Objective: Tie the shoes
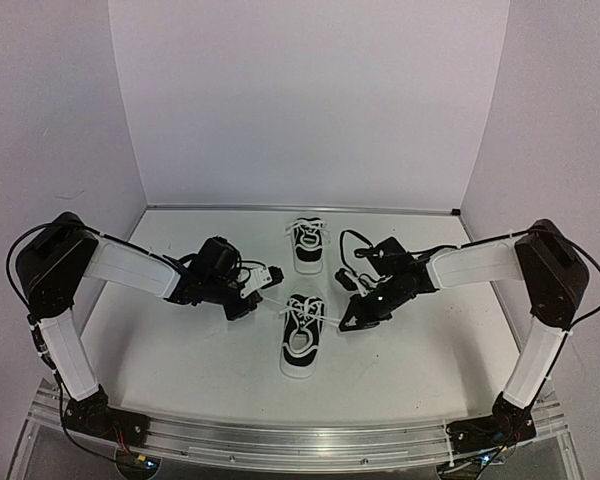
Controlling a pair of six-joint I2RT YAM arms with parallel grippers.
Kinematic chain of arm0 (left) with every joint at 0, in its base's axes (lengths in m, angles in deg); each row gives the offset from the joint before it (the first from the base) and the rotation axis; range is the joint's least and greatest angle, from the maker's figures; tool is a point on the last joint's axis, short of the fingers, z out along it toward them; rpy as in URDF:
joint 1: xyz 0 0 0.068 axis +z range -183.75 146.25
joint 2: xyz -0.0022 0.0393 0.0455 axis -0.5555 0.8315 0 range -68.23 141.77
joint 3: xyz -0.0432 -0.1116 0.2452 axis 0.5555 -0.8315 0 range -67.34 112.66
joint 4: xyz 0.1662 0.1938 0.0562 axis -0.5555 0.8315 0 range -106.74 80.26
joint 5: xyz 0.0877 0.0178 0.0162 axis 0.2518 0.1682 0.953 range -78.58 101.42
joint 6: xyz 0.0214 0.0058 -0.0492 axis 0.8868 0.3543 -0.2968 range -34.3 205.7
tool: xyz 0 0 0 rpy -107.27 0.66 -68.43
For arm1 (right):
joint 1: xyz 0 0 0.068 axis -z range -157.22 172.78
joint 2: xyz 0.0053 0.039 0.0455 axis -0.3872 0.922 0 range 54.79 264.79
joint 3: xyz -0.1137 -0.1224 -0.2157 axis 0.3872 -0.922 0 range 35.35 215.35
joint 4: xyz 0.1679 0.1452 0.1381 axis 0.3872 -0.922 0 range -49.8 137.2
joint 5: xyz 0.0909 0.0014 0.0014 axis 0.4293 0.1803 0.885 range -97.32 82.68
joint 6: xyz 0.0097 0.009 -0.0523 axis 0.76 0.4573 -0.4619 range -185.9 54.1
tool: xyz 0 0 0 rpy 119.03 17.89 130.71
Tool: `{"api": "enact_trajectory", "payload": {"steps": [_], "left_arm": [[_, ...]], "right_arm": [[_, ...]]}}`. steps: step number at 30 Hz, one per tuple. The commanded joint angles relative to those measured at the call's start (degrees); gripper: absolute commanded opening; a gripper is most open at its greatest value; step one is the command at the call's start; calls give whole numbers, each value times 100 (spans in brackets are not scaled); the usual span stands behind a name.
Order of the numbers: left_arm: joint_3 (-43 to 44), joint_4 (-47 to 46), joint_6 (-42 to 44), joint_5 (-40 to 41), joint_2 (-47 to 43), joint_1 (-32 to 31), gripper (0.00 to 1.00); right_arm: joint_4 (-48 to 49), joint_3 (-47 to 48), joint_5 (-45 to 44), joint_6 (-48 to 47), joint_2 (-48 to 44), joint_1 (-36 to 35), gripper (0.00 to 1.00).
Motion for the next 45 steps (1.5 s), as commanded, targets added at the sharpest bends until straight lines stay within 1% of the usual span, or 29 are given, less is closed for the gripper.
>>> {"api": "enact_trajectory", "payload": {"steps": [1,2,3,4,6,7,9,10,11,13,14,15,17,18,19,20,23,27,29,32,37,42,45], "left_arm": [[381,765,-143,119,-183,-67,0],[464,874,-153,67,-156,-136,0],[518,945,-205,-4,-150,-185,3],[558,1006,-271,-148,-185,-209,10],[581,1077,-438,-385,-345,-214,30],[577,1108,-508,-411,-475,-214,38],[600,1224,-643,-431,-810,-217,59],[656,1346,-742,-418,-932,-208,66],[706,1420,-846,-374,-1115,-206,77],[835,1498,-1230,-238,-1406,-173,92],[908,1530,-1464,-184,-1535,-116,96],[982,1568,-1758,-121,-1678,-27,99],[1148,1672,-2503,-67,-1896,237,100],[1214,1765,-2784,-40,-2044,363,99],[1252,1847,-3036,17,-2162,486,100],[1268,1919,-3256,89,-2255,595,100],[1215,2116,-3881,454,-2566,756,100],[723,2010,-4557,748,-3095,813,100],[468,2016,-4932,805,-3143,872,100],[147,2112,-5207,818,-2903,916,100],[-499,1584,-5741,324,-2682,967,100],[-621,1372,-5906,99,-2464,994,99],[-537,1383,-5922,73,-2303,1010,100]], "right_arm": [[-645,483,343,-124,315,71,0],[-636,608,477,-135,348,64,3],[-630,738,553,-130,355,55,10],[-630,852,658,-145,336,47,16],[-634,1012,817,-170,241,41,27],[-640,1055,868,-187,152,39,32],[-655,1096,939,-220,-67,39,44],[-668,1112,945,-223,-225,39,51],[-701,1126,923,-229,-410,37,59],[-725,1128,778,-208,-719,44,67],[-733,1136,679,-177,-925,48,74],[-735,1150,566,-143,-1110,60,78],[-729,1138,174,-104,-1461,97,86],[-703,1103,-47,-82,-1664,115,93],[-657,1058,-258,-47,-1860,138,97],[-622,1008,-444,-9,-2046,164,98],[-479,734,-871,227,-2607,234,98],[-223,137,-1123,601,-3089,352,98],[-142,-181,-1112,741,-3073,417,98],[189,-695,-1069,982,-2999,433,98],[978,-1531,-1093,1494,-2795,493,98],[1706,-2094,-992,1821,-2537,510,98],[1802,-2125,-921,1825,-2409,509,98]]}}
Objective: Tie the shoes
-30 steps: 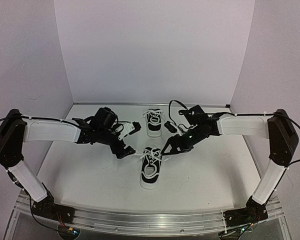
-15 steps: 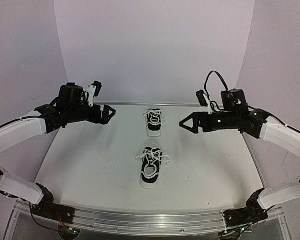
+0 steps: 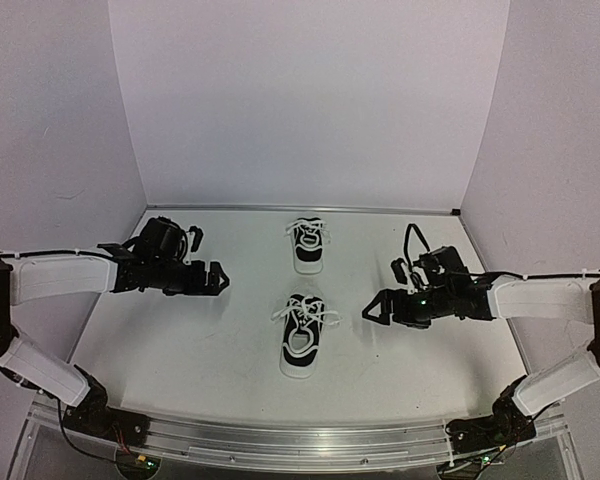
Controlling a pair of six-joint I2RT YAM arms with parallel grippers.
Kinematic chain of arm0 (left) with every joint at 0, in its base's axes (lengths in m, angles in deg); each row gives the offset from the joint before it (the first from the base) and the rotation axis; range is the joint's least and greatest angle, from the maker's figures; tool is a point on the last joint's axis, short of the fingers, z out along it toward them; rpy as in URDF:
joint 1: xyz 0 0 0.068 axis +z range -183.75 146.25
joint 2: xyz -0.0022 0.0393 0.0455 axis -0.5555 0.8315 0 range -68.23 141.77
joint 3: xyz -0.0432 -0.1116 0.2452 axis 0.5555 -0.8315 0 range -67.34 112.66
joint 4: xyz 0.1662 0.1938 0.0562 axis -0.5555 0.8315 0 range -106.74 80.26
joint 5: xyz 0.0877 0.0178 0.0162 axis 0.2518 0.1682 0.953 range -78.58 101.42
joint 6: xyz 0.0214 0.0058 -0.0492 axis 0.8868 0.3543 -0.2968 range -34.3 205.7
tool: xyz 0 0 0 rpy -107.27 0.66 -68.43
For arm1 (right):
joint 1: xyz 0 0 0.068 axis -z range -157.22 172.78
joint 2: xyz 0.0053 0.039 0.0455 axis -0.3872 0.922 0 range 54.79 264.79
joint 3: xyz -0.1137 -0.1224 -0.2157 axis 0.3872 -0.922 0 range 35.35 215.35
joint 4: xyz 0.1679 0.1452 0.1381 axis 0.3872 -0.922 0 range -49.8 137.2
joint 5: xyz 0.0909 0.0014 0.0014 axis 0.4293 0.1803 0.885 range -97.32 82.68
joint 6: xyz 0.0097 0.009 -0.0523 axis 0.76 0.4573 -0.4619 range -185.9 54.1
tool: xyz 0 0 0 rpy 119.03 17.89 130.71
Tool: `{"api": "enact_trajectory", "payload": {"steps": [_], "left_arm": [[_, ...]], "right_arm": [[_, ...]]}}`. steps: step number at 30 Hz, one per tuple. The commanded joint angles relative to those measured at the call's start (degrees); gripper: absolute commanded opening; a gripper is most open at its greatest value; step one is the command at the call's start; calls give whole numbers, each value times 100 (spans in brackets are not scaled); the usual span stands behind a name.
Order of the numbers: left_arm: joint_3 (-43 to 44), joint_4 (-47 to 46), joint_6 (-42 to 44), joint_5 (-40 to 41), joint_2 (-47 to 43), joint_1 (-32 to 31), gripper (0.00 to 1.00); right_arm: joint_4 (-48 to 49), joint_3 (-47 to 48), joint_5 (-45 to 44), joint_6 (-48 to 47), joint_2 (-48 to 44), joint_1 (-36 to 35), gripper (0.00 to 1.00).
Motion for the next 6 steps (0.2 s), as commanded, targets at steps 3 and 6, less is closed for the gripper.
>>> {"api": "enact_trajectory", "payload": {"steps": [3,6], "left_arm": [[219,-427,-256,-155,198,69,100],[312,-394,-277,-140,231,118,100]], "right_arm": [[759,-17,98,189,145,27,98],[759,34,117,135,138,25,98]]}}
